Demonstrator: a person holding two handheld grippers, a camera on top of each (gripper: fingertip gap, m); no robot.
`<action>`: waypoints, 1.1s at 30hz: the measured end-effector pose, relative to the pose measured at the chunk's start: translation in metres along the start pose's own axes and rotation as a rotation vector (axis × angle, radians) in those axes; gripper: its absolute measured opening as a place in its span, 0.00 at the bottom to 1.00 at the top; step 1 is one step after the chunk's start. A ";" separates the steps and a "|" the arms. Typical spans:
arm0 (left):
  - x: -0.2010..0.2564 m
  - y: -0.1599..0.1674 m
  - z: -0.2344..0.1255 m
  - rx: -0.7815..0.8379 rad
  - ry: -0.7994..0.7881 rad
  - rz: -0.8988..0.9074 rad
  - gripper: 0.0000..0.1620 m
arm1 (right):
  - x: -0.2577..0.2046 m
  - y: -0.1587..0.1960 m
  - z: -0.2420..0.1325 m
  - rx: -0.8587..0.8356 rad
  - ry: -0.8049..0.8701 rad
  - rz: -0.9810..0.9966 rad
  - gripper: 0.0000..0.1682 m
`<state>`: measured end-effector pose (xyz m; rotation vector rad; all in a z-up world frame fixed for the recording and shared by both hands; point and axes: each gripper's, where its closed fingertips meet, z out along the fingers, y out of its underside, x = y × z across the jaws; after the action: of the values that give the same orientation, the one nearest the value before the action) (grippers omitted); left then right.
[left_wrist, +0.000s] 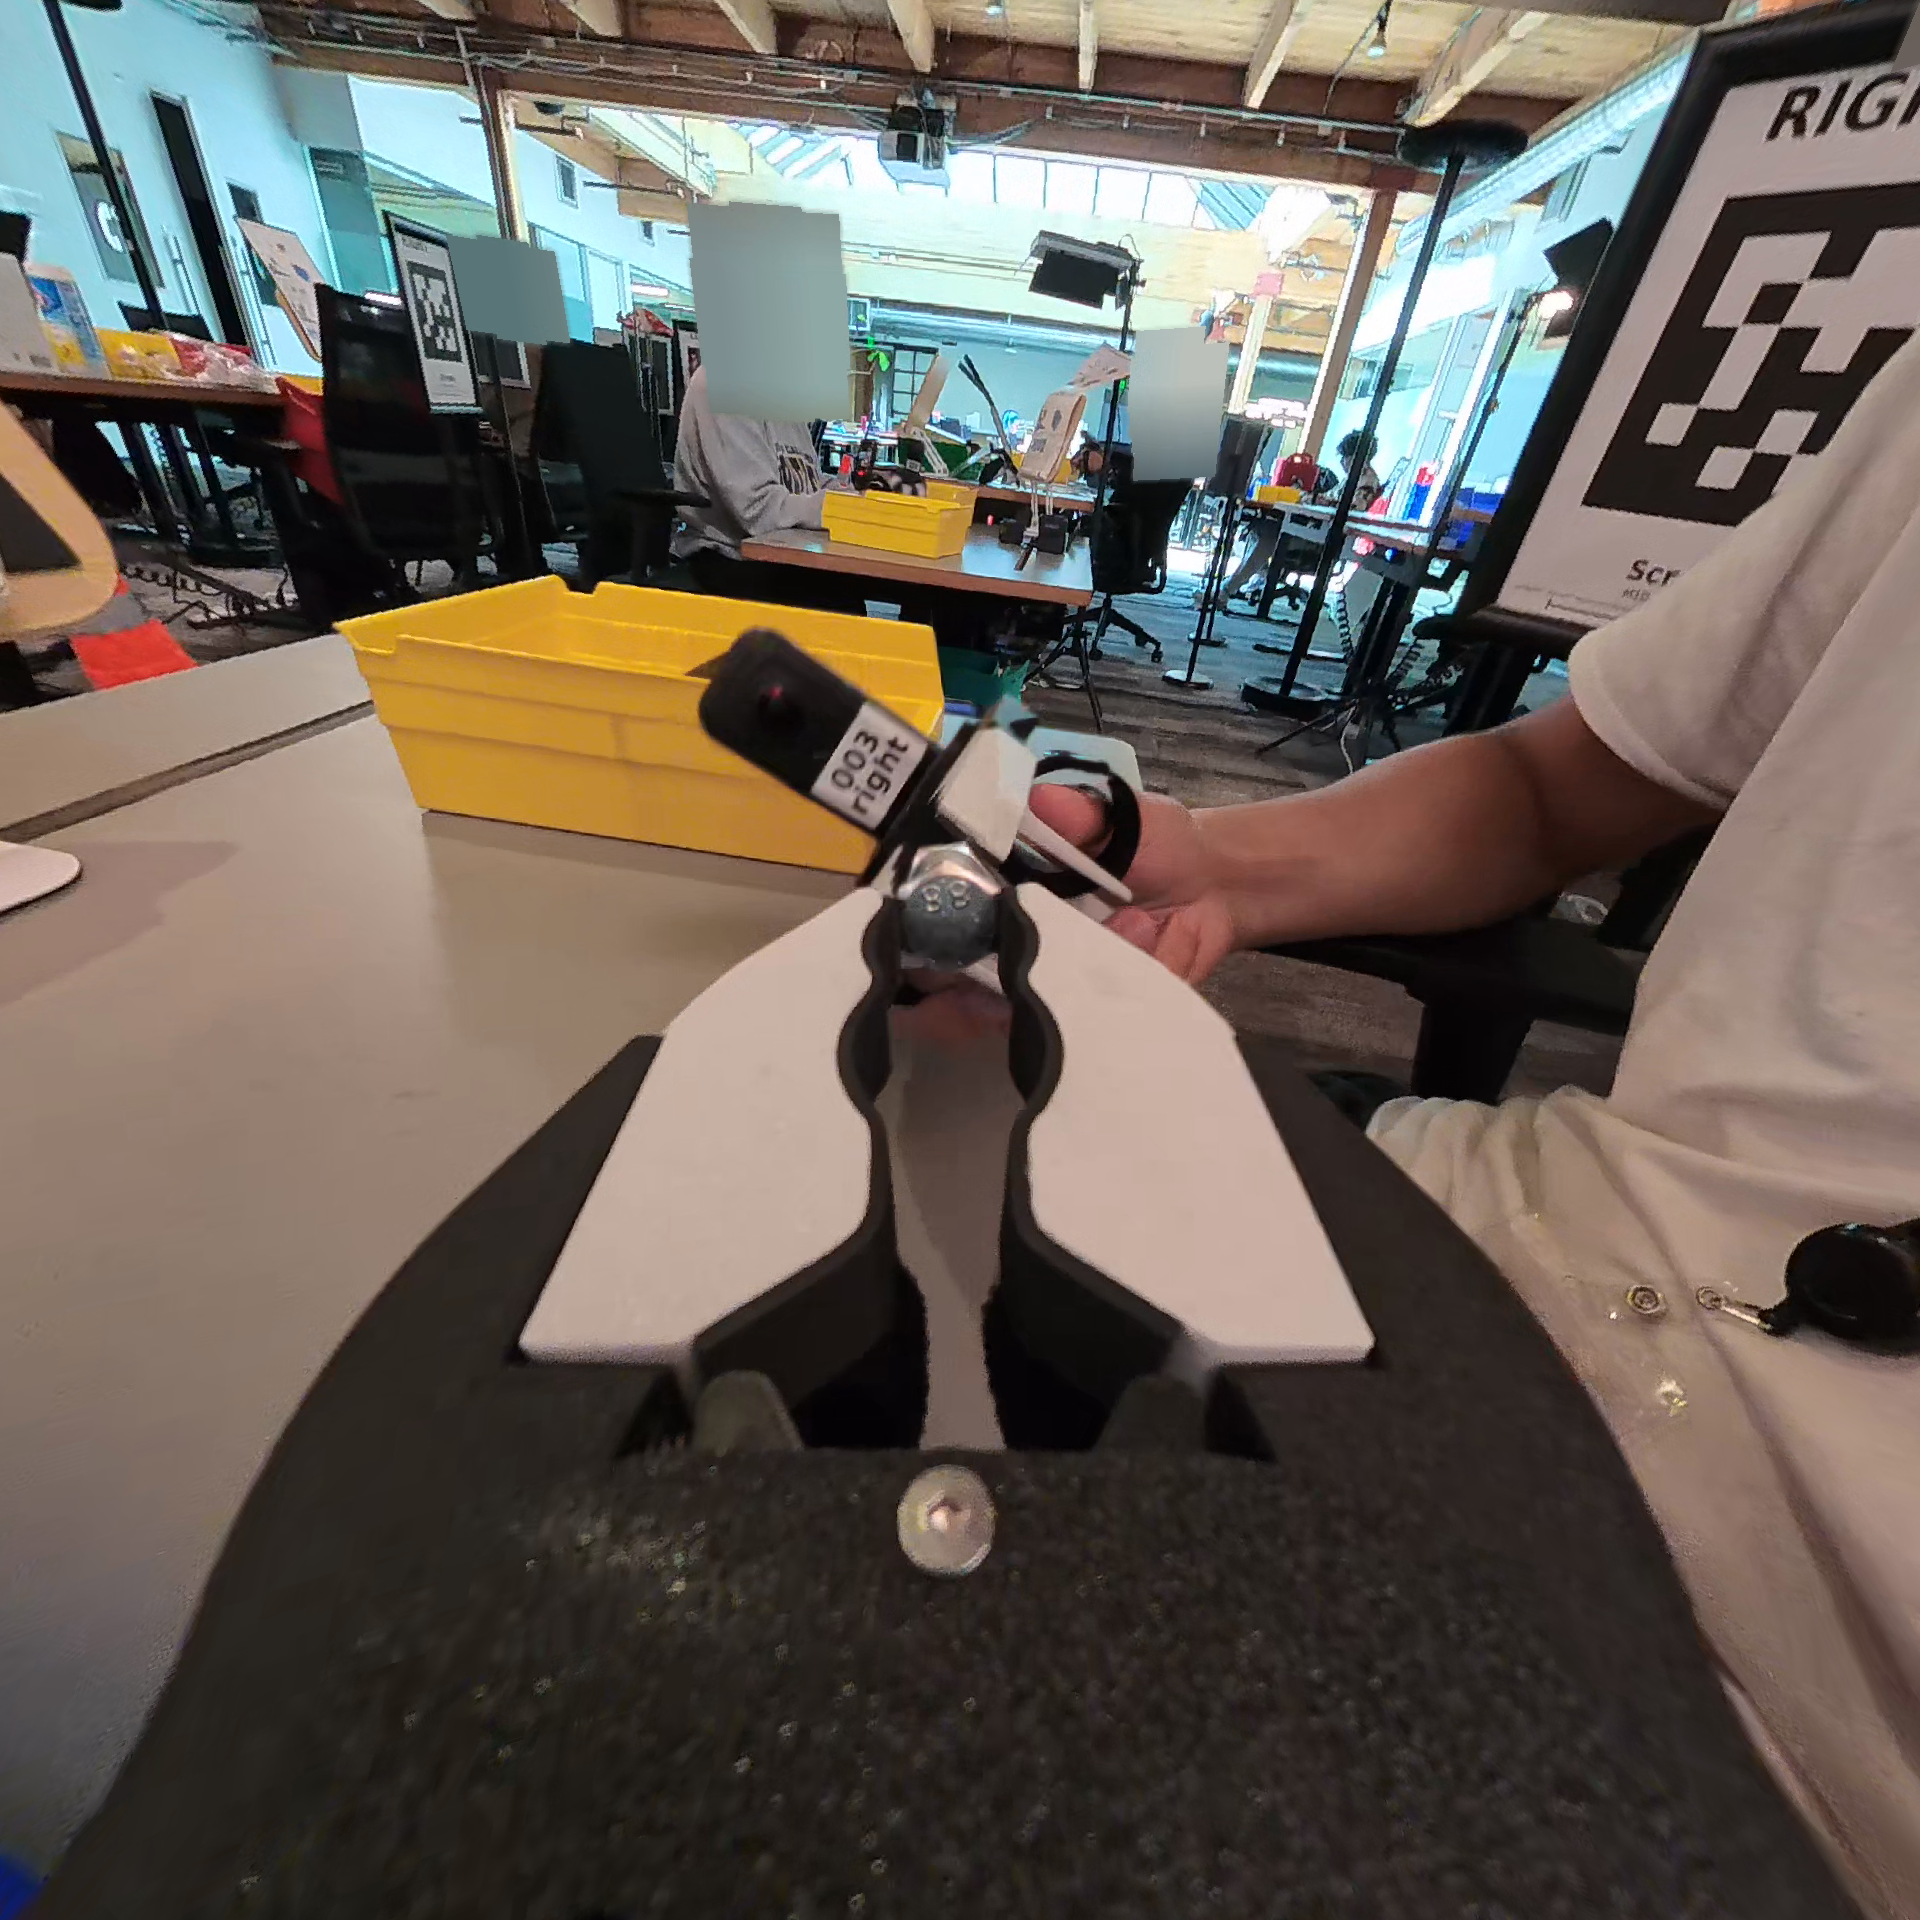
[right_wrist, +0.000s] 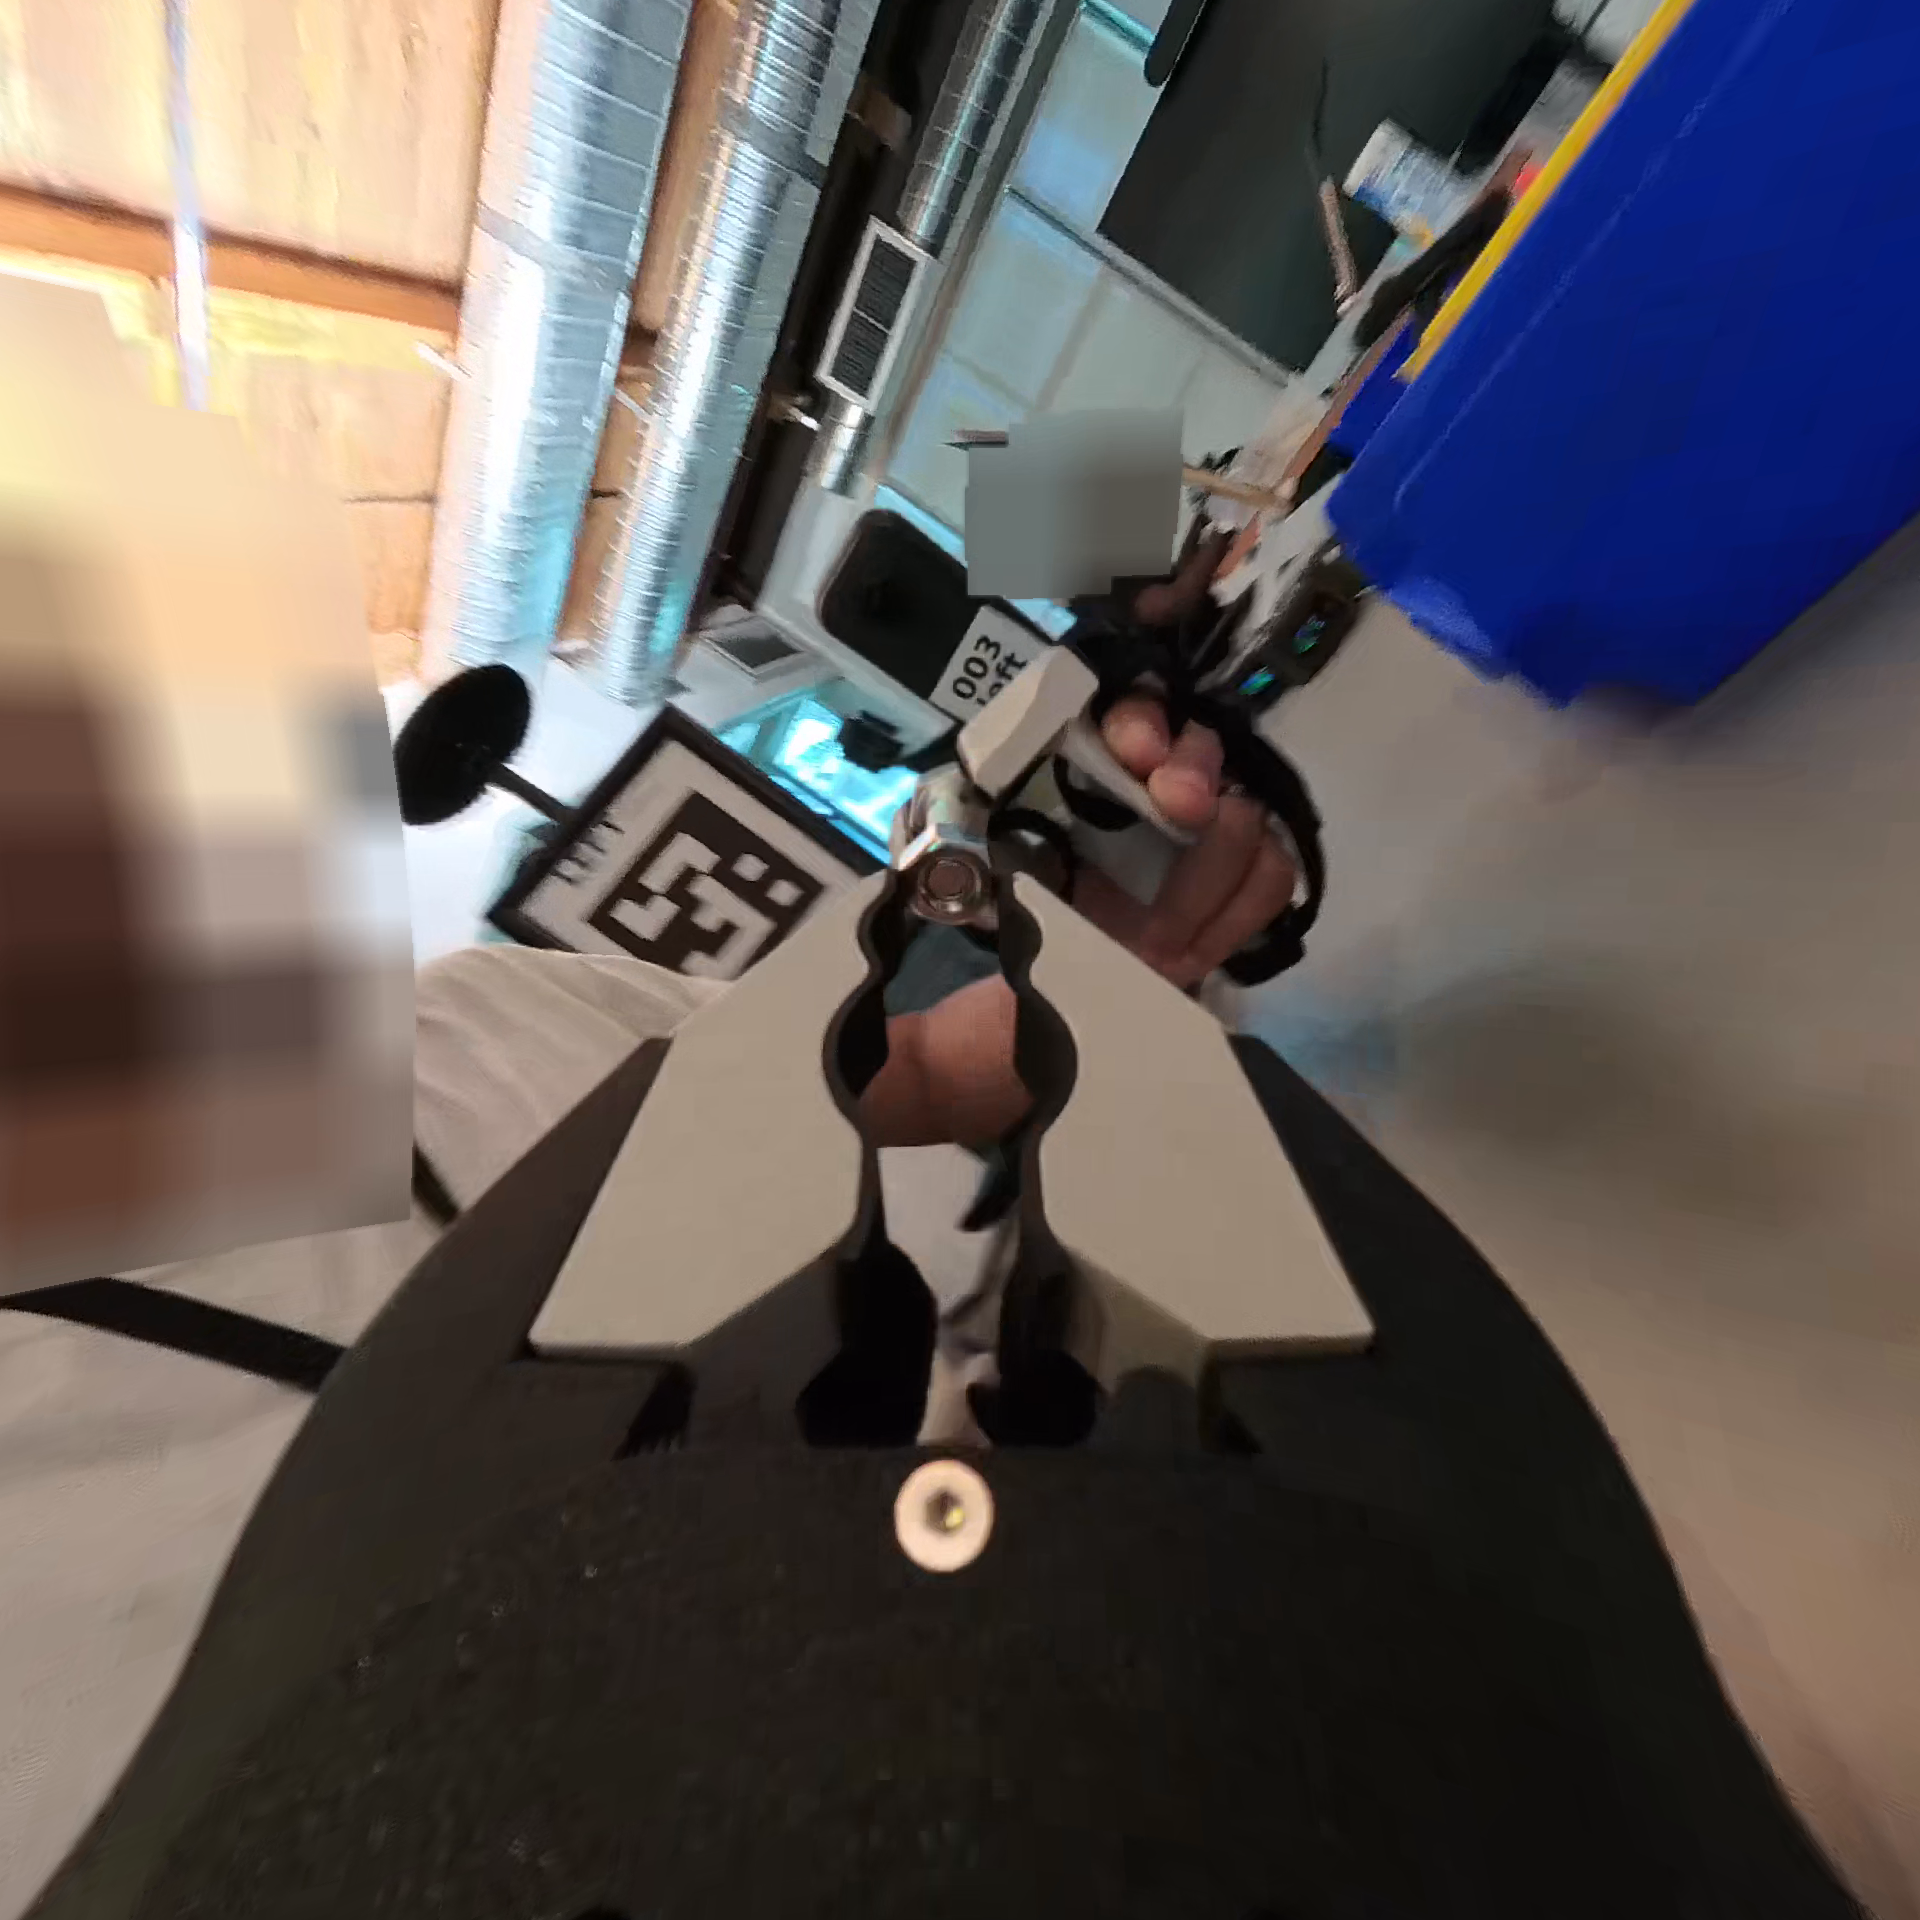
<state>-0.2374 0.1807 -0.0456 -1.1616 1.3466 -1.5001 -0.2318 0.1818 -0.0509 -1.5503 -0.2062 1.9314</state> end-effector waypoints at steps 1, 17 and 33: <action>0.000 0.000 -0.001 0.007 0.006 -0.024 0.11 | 0.000 -0.001 0.001 -0.004 0.044 -0.090 0.10; 0.011 0.005 0.036 -0.014 0.361 -0.486 0.11 | -0.018 0.005 -0.041 -0.530 1.226 -2.527 0.10; -0.004 -0.015 0.059 0.042 0.261 -0.104 0.11 | 0.019 0.057 -0.054 -0.220 0.595 -0.600 0.29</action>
<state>-0.1789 0.1701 -0.0306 -1.0497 1.4355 -1.7966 -0.2060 0.1337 -0.1107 -1.8623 -0.5605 0.9683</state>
